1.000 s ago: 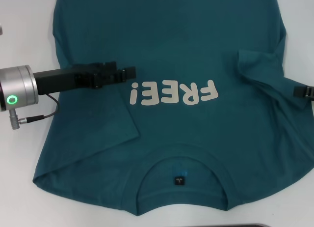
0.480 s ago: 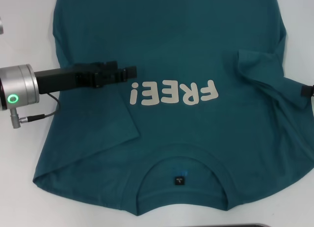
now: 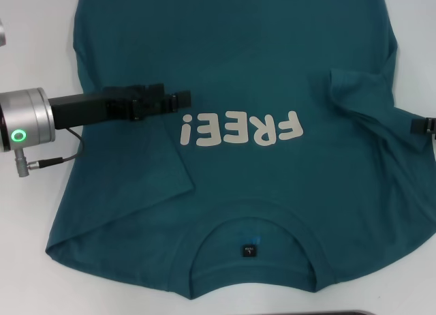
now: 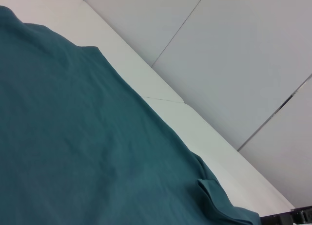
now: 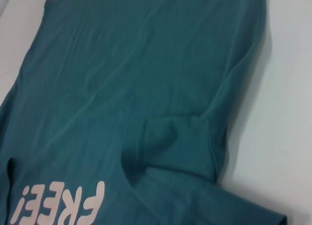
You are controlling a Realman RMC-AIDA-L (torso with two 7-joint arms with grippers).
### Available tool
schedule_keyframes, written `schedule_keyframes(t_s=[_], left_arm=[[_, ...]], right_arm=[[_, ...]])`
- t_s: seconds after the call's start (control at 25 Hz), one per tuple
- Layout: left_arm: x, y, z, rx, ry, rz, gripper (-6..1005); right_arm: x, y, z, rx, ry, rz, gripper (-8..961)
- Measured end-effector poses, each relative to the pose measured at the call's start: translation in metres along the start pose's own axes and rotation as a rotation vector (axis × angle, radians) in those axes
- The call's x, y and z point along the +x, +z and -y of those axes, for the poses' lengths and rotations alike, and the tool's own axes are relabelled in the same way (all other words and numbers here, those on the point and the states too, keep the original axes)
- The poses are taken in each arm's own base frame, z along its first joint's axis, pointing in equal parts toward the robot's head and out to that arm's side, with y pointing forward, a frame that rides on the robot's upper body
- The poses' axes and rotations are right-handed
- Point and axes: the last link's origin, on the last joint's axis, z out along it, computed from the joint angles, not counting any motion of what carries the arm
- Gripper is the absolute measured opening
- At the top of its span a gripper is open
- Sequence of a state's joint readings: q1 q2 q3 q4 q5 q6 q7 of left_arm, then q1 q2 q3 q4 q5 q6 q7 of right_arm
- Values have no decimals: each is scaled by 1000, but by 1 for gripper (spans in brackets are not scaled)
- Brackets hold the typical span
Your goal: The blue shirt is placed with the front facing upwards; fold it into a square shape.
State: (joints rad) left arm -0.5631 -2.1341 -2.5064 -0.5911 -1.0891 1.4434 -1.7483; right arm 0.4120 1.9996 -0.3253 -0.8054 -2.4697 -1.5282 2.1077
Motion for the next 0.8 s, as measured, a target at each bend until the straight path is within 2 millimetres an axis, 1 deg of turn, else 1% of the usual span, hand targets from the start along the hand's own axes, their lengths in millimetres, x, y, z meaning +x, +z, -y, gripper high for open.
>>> schedule_keyframes(t_s=[0.8], left_arm=[[0, -1, 1, 4, 3, 0, 883]], right_arm=[[0, 9, -8, -32, -7, 2, 928]])
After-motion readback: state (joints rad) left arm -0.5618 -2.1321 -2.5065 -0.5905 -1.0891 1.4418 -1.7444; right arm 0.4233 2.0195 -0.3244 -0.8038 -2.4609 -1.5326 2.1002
